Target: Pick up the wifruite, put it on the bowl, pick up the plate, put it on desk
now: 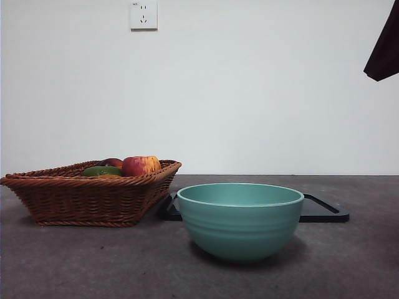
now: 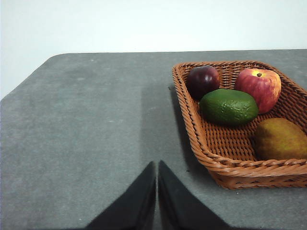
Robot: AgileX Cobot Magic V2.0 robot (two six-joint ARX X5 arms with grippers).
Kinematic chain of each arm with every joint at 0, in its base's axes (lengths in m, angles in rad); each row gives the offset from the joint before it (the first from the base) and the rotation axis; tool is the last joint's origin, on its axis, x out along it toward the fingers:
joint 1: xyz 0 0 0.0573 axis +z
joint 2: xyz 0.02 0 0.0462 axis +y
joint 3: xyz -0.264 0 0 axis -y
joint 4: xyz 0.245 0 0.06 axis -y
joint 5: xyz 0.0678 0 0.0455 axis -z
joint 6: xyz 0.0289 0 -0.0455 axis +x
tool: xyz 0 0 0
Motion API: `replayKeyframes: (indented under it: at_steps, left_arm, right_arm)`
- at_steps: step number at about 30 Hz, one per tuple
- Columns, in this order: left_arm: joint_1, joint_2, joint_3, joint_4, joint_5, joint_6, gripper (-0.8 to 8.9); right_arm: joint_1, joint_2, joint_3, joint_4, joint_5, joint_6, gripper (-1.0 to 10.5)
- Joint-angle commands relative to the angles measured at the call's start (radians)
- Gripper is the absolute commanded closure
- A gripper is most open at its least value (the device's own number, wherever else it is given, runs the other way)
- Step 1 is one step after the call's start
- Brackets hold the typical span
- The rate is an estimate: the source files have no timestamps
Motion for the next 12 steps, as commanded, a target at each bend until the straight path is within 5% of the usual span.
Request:
replayKeyframes:
  at_steps: [1,12]
  left_arm:
    - [0.004,-0.001,-0.02,-0.01,-0.002,-0.002,8.06]
    - [0.004,-0.001,-0.02,-0.01,-0.002,-0.002,8.06]
  right_arm:
    - [0.01,0.005,0.02,0.01,0.0,-0.012,9.4]
    - [0.01,-0.005,0.02,0.01,0.0,-0.012,9.4]
